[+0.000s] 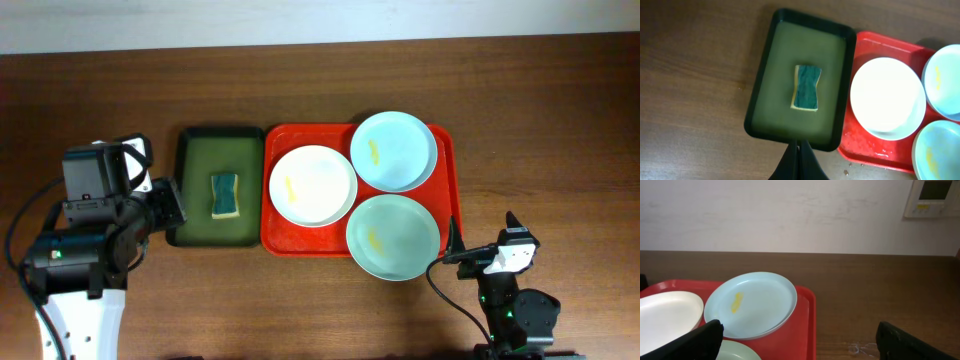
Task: Clean dirty plates on tray and stack at the side
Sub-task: 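Move the left gripper over the sponge in the black tray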
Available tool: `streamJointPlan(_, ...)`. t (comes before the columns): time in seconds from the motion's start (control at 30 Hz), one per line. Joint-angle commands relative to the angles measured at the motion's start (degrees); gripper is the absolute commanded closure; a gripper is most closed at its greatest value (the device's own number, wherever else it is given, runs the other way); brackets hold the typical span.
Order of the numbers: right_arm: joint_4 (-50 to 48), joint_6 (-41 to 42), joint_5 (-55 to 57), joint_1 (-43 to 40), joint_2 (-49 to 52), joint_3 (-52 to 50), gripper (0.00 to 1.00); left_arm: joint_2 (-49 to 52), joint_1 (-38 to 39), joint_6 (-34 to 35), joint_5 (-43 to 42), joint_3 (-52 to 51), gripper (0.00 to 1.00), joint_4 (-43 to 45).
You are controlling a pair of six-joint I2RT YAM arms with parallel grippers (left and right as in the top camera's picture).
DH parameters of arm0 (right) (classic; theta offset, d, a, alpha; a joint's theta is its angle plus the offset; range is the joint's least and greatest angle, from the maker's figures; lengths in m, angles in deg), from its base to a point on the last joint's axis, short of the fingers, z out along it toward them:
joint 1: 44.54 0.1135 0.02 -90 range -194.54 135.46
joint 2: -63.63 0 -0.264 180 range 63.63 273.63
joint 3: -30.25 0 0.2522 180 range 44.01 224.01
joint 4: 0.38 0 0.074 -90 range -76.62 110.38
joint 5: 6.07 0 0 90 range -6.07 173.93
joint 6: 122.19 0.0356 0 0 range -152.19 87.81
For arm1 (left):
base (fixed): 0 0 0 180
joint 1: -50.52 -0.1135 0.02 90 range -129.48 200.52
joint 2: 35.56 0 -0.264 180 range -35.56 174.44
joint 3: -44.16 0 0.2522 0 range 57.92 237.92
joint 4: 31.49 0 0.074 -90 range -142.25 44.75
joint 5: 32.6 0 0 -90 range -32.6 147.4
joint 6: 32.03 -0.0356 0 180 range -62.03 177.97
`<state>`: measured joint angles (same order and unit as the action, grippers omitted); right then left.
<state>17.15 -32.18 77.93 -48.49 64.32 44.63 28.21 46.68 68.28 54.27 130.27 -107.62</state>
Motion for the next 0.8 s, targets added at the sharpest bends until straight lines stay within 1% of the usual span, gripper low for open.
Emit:
streamJointPlan(0.0,0.3,0.4,0.3,-0.2,-0.4,-0.3,0.02,1.0,-0.2,-1.0,0.1,0.9,1.0,-0.3)
streamJointPlan(0.2,0.3,0.4,0.3,-0.2,-0.4,-0.3,0.01,1.2,-0.2,-1.0,0.1,0.9,0.99,-0.3)
streamJointPlan(0.23,0.3,0.4,0.3,-0.2,-0.4,-0.3,0.02,1.2,-0.2,-2.8,0.1,0.9,0.97,-0.3)
streamJointPlan(0.27,0.3,0.4,0.3,-0.2,-0.4,-0.3,0.02,1.2,-0.2,-3.6,-0.3,0.9,0.93,-0.3)
streamJointPlan(0.37,0.3,0.4,0.3,-0.2,-0.4,-0.3,0.01,1.2,-0.2,-3.6,-0.6,0.9,0.81,-0.3)
streamJointPlan(0.43,0.3,0.4,0.3,-0.2,-0.4,-0.3,0.02,1.2,-0.2,-5.8,-3.6,0.9,0.76,0.0)
streamJointPlan(0.5,0.3,0.4,0.3,-0.2,-0.4,-0.3,0.02,1.2,-0.2,-5.9,-3.6,0.9,0.75,0.4)
streamJointPlan(0.6,0.3,0.4,0.3,-0.2,-0.4,-0.3,0.02,1.2,-0.2,-5.9,-7.7,0.9,0.72,0.9)
streamJointPlan(0.67,0.3,0.4,0.3,-0.2,-0.4,-0.3,0.02,1.2,-0.2,-5.9,-7.6,0.9,0.67,0.7)
streamJointPlan(0.77,0.3,0.4,0.3,-0.2,-0.4,-0.3,0.02,1.2,-0.2,-5.8,-7.8,0.9,0.66,0.6)
